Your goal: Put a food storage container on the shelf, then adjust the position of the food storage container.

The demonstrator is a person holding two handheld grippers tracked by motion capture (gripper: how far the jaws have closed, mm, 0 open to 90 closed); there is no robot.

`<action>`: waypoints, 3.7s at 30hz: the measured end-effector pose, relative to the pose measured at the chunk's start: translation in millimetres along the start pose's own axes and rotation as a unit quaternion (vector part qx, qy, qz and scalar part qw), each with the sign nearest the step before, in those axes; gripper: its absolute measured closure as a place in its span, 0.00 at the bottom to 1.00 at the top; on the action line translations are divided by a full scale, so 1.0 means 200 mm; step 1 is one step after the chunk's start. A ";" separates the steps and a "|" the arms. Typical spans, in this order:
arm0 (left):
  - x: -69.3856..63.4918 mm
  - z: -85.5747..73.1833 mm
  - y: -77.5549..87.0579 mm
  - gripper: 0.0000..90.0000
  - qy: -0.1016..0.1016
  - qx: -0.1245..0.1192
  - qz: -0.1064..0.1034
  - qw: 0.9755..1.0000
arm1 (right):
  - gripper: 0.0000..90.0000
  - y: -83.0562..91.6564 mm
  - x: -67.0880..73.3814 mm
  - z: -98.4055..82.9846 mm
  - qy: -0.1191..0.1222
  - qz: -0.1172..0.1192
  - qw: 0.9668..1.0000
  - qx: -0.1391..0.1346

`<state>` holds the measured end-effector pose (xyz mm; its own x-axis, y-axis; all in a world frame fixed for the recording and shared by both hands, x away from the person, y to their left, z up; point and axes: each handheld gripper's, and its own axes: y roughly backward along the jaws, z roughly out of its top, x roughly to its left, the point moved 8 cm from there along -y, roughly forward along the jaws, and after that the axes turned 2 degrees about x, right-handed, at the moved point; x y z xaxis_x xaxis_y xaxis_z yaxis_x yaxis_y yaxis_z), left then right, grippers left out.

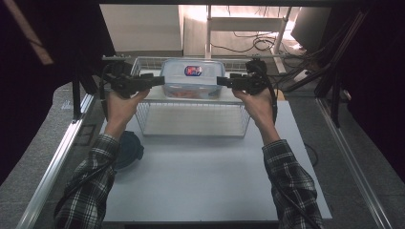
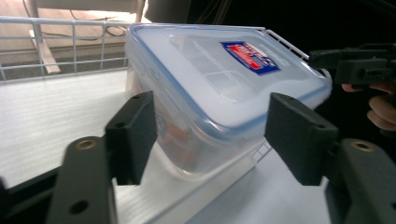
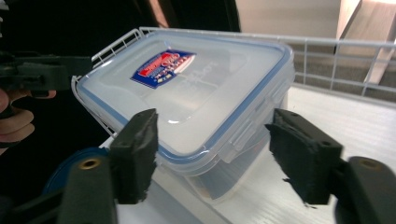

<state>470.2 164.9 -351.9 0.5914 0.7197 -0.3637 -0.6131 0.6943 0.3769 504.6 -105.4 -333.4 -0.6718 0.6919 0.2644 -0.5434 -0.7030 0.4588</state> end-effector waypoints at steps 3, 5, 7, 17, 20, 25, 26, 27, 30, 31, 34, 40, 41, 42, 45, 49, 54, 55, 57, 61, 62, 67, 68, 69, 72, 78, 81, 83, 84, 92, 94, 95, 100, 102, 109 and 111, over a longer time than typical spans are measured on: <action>-0.02 -0.03 0.02 0.28 -0.004 0.003 -0.009 1.000 | 0.28 0.02 0.01 -0.01 0.005 0.002 1.000 -0.007; -0.03 -0.07 0.04 0.26 -0.015 0.004 -0.008 1.000 | 0.24 0.04 0.02 -0.03 0.011 0.005 1.000 -0.007; -0.05 -0.12 0.06 0.22 -0.026 0.008 -0.011 1.000 | 0.20 0.06 0.04 -0.06 0.021 0.006 1.000 -0.007; -0.19 -0.35 0.12 0.09 -0.077 0.033 -0.037 0.996 | 0.07 0.11 0.12 -0.25 0.086 -0.005 0.996 0.009; -0.25 -0.45 0.13 0.06 -0.109 0.040 -0.027 0.993 | 0.05 0.13 0.17 -0.32 0.105 -0.001 0.994 0.012; -0.29 -0.55 0.12 0.03 -0.135 0.051 -0.016 0.989 | 0.04 0.14 0.23 -0.42 0.129 0.004 0.992 0.018; -0.31 -0.59 0.12 0.03 -0.133 0.050 -0.023 0.990 | 0.03 0.15 0.23 -0.44 0.133 0.005 0.991 0.018; -0.32 -0.61 0.11 0.03 -0.132 0.050 -0.026 0.990 | 0.03 0.15 0.24 -0.46 0.134 0.007 0.991 0.020; -0.35 -0.68 0.11 0.03 -0.134 0.054 -0.032 0.989 | 0.03 0.16 0.25 -0.52 0.147 0.005 0.989 0.025; -0.35 -0.68 0.11 0.03 -0.134 0.054 -0.032 0.989 | 0.03 0.16 0.25 -0.52 0.147 0.005 0.989 0.025; -0.37 -0.75 0.11 0.03 -0.137 0.053 -0.035 0.989 | 0.03 0.17 0.26 -0.58 0.157 0.003 0.987 0.027; -0.45 -0.89 0.12 0.04 -0.151 0.058 -0.048 0.986 | 0.02 0.20 0.27 -0.73 0.171 0.007 0.985 0.032; -0.45 -0.89 0.12 0.04 -0.151 0.058 -0.048 0.986 | 0.02 0.20 0.27 -0.75 0.171 0.007 0.985 0.033; -0.46 -0.94 0.11 0.04 -0.155 0.063 -0.047 0.985 | 0.02 0.21 0.27 -0.77 0.170 0.008 0.985 0.033; -0.46 -0.98 0.11 0.03 -0.153 0.065 -0.050 0.985 | 0.01 0.21 0.26 -0.81 0.169 0.009 0.985 0.036; -0.44 -1.05 0.11 0.05 -0.148 0.050 -0.045 0.987 | 0.01 0.24 0.27 -0.88 0.159 0.009 0.987 0.036; -0.44 -1.11 0.13 0.06 -0.140 0.048 -0.044 0.988 | 0.01 0.24 0.29 -0.96 0.146 0.013 0.988 0.041; -0.44 -1.12 0.13 0.06 -0.137 0.049 -0.046 0.988 | 0.01 0.24 0.29 -0.99 0.145 0.014 0.988 0.043; -0.44 -1.16 0.13 0.06 -0.136 0.052 -0.044 0.988 | 0.01 0.24 0.30 -1.03 0.143 0.016 0.989 0.044; -0.44 -1.25 0.12 0.06 -0.131 0.068 -0.043 0.988 | 0.01 0.25 0.30 -1.12 0.136 0.021 0.990 0.040; -0.43 -1.28 0.12 0.06 -0.132 0.074 -0.040 0.988 | 0.01 0.25 0.30 -1.15 0.134 0.022 0.990 0.039; -0.41 -1.35 0.11 0.06 -0.138 0.095 -0.024 0.986 | 0.01 0.27 0.28 -1.25 0.136 0.012 0.990 0.047; -0.40 -1.36 0.11 0.06 -0.134 0.098 -0.024 0.986 | 0.01 0.27 0.28 -1.27 0.135 0.011 0.989 0.052; -0.40 -1.36 0.11 0.06 -0.134 0.098 -0.024 0.986 | 0.01 0.27 0.28 -1.27 0.135 0.011 0.989 0.052; -0.37 -1.37 0.10 0.06 -0.128 0.107 -0.013 0.986 | 0.01 0.25 0.27 -1.35 0.137 0.007 0.987 0.079; -0.32 -1.32 0.11 0.07 -0.114 0.106 0.000 0.988 | 0.01 0.24 0.24 -1.36 0.135 -0.003 0.987 0.083; -0.23 -1.22 0.13 0.17 -0.104 0.095 0.025 0.990 | 0.01 0.23 0.23 -1.36 0.132 -0.008 0.987 0.087; -0.21 -1.20 0.14 0.23 -0.107 0.093 0.033 0.989 | 0.01 0.23 0.23 -1.37 0.132 -0.010 0.987 0.088; -0.16 -1.16 0.15 0.36 -0.111 0.090 0.045 0.989 | 0.01 0.22 0.23 -1.37 0.134 -0.011 0.987 0.091; 0.12 -1.02 0.22 0.80 -0.060 0.085 0.104 0.989 | 0.01 0.20 0.22 -1.40 0.142 -0.017 0.984 0.106; 0.20 -1.00 0.25 0.93 -0.047 0.082 0.122 0.988 | 0.02 0.20 0.22 -1.41 0.142 -0.018 0.984 0.110; 0.20 -1.00 0.25 0.98 -0.047 0.082 0.122 0.988 | 0.02 0.20 0.22 -1.41 0.142 -0.018 0.984 0.110; 0.42 -0.98 0.31 1.00 -0.016 0.083 0.161 0.983 | 0.02 0.19 0.21 -1.43 0.144 -0.024 0.981 0.127; 0.48 -0.99 0.34 1.00 -0.007 0.078 0.176 0.981 | 0.02 0.18 0.22 -1.43 0.145 -0.024 0.981 0.128; 0.68 -1.02 0.46 1.00 0.028 0.053 0.233 0.971 | 0.03 0.16 0.22 -1.45 0.156 -0.026 0.977 0.142; 0.75 -1.06 0.50 1.00 0.047 0.053 0.249 0.966 | 0.03 0.16 0.22 -1.46 0.159 -0.026 0.976 0.144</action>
<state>387.3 343.1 -548.7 0.1826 0.9649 -0.1886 -0.7500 0.2608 0.6079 311.0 -145.3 -554.8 -0.7936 0.6081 -0.0210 -0.4483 -0.5609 0.6960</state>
